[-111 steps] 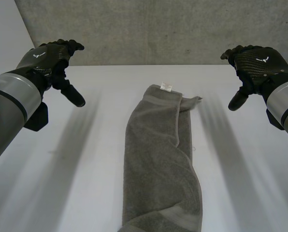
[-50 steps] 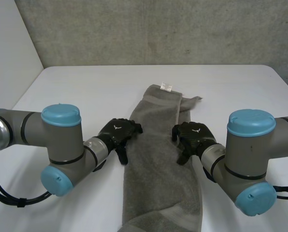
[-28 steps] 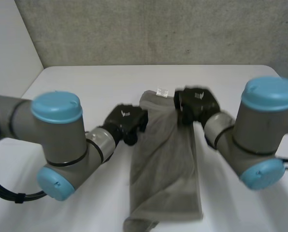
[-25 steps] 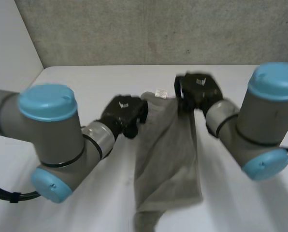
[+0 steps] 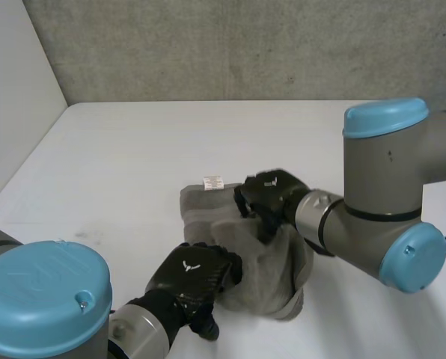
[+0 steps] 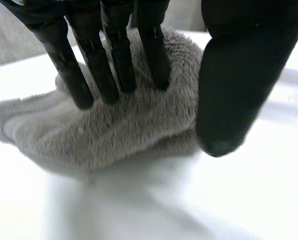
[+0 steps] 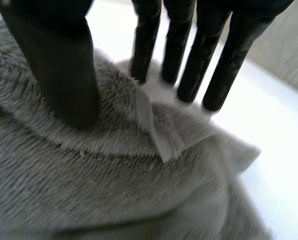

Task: Fold the towel.

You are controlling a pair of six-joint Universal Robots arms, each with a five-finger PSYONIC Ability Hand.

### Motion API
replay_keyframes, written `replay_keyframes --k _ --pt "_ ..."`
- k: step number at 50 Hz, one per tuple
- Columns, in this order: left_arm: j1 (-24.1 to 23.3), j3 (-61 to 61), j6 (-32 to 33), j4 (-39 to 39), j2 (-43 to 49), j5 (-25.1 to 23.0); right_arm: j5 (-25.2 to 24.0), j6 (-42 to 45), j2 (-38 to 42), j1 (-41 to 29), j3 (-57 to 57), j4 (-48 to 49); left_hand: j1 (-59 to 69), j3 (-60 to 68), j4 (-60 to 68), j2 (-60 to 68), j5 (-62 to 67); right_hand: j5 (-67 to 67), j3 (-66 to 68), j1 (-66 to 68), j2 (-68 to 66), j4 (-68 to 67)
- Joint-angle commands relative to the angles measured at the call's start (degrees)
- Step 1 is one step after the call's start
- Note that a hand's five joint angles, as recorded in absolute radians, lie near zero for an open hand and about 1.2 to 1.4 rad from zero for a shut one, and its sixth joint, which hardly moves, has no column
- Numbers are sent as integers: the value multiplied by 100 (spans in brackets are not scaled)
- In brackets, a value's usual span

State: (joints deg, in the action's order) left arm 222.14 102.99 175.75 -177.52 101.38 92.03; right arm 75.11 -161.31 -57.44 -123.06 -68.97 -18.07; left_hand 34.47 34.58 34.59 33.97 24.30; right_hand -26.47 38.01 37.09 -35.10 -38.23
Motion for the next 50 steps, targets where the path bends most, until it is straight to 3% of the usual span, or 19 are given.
replay_keyframes --k 1,11,16,18,26,34,43,50 --pt "382 -103 12 -20 14 8 92 -206 -450 255 -467 48 -659 -670 -671 -609 -642 2647 -2801 -2709 2510 2823" --pt "1042 -1000 73 -37 -101 -124 92 -1024 -1242 1064 -1372 1093 -626 -636 -638 -576 -609 2647 -2801 -2709 2510 2823" --pt "1455 -1651 91 -55 181 -458 92 -1104 -1296 1337 -1724 1349 -542 -552 -554 -492 -524 2647 -2801 -2709 2510 2823" --pt "1595 -2175 178 -20 705 -842 92 -1104 -1287 1381 -1795 1358 -508 -519 -520 -458 -491 2638 -2793 -2701 2501 2815" --pt "1666 -3328 811 121 1901 -1879 30 -1034 -1181 1548 -1997 1376 -491 -502 -503 -441 -474 2622 -2776 -2684 2485 2798" --pt "1675 -4215 1250 279 2868 -2522 -251 -999 -768 1592 -1945 1394 -324 -335 -336 -274 -307 2647 -2801 -2709 2510 2823" --pt "1684 -5105 1497 763 3758 -2690 -435 -981 -242 1636 -1804 1551 182 171 170 232 199 2647 -2801 -2709 2510 2823" --pt "1684 -5737 2067 1105 4416 -2690 -383 -990 14 1601 -1751 1982 182 171 170 231 199 2622 -2776 -2684 2485 2798"
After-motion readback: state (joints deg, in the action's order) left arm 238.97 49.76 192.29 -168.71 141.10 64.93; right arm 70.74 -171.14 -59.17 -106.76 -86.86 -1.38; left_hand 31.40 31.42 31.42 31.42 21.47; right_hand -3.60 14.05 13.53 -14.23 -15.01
